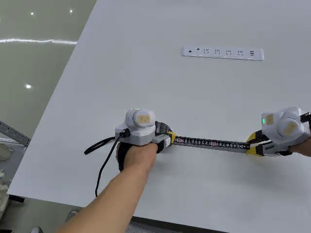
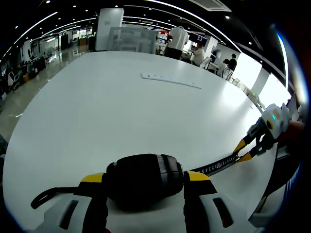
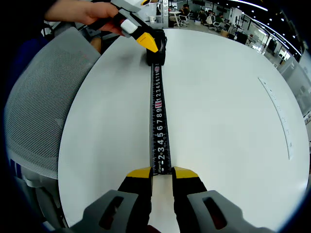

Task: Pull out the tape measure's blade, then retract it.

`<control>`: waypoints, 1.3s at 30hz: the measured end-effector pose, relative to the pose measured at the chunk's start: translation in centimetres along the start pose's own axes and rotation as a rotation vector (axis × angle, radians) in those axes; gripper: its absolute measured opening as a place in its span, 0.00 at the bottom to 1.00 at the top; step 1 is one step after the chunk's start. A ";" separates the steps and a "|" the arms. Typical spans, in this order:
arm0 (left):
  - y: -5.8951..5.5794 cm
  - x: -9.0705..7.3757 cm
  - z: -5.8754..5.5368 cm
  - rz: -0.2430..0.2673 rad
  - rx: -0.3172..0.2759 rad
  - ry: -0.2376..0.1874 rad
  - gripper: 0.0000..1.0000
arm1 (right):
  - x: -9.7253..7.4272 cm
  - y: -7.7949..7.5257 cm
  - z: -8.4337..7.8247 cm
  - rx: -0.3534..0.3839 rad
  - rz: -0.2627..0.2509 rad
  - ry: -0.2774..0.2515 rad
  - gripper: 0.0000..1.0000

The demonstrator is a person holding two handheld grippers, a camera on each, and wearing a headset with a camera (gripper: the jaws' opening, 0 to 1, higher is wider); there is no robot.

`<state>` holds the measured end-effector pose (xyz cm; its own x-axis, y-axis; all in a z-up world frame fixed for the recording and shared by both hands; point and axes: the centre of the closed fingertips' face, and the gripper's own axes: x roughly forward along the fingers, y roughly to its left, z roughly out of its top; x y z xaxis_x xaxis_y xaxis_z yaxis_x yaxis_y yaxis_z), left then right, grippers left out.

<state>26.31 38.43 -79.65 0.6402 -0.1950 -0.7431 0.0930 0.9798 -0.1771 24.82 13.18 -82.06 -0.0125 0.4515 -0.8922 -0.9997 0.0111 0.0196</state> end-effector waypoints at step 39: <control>0.1 0.1 0.0 -0.013 0.031 -0.014 0.56 | 1.3 0.2 2.6 0.018 0.034 -0.040 0.11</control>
<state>26.40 38.56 -79.70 0.6493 -0.2073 -0.7318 0.1251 0.9781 -0.1661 24.68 16.13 -82.07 -0.0450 0.4872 -0.8721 -0.9983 0.0113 0.0579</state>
